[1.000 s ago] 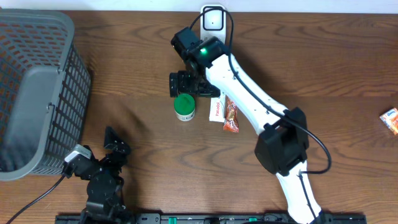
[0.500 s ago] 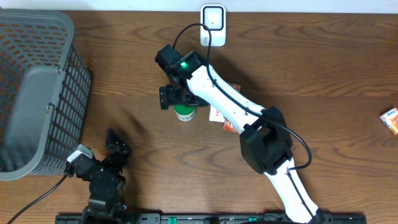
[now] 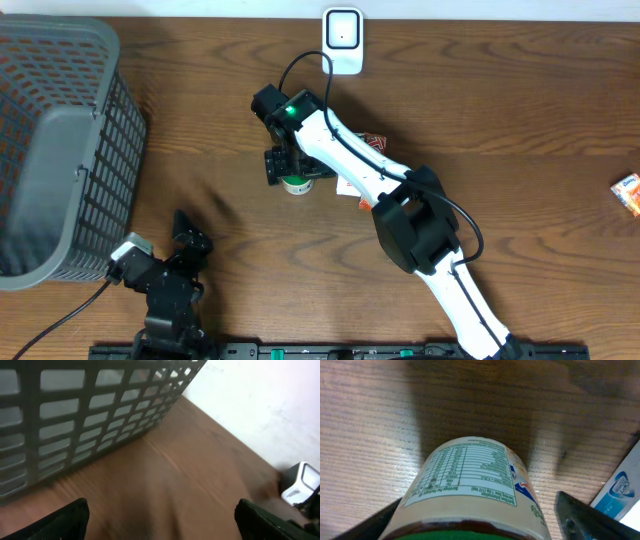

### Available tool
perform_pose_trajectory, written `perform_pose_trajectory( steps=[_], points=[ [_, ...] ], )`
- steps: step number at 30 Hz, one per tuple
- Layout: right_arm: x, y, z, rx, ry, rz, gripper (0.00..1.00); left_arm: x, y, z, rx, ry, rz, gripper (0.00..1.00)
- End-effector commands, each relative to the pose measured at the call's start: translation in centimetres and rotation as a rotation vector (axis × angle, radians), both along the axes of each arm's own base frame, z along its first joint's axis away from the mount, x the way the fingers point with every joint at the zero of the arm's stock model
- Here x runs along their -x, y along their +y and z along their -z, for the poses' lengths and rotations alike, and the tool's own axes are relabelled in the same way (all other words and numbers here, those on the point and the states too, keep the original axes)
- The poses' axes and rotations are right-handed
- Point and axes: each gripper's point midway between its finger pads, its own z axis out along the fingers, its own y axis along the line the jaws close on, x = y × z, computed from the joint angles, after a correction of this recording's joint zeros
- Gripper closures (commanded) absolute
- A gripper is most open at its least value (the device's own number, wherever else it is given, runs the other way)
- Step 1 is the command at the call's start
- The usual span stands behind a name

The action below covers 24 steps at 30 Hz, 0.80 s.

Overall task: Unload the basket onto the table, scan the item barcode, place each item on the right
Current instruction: 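Reach the right gripper down and grasp the green-capped bottle, then lift the bottle with the right gripper up to the scanner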

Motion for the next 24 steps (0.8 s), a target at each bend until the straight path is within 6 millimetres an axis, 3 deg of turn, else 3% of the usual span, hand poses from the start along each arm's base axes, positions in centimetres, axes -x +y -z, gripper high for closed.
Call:
perform_pose_trajectory(
  steps=[1, 14, 24],
  points=[
    [-0.3, -0.1, 0.5, 0.016, -0.007, -0.007, 0.19, 0.3, 0.4, 0.7, -0.012, 0.025, -0.022, 0.07],
    [1.0, 0.3, 0.5, -0.004, 0.050, -0.015, 0.38, 0.8, 0.5, 1.8, -0.025, 0.078, -0.022, 0.07],
    [1.7, -0.6, 0.2, 0.020, 0.085, -0.008, 0.40, 0.8, 0.5, 1.8, -0.025, 0.079, -0.021, 0.06]
  ],
)
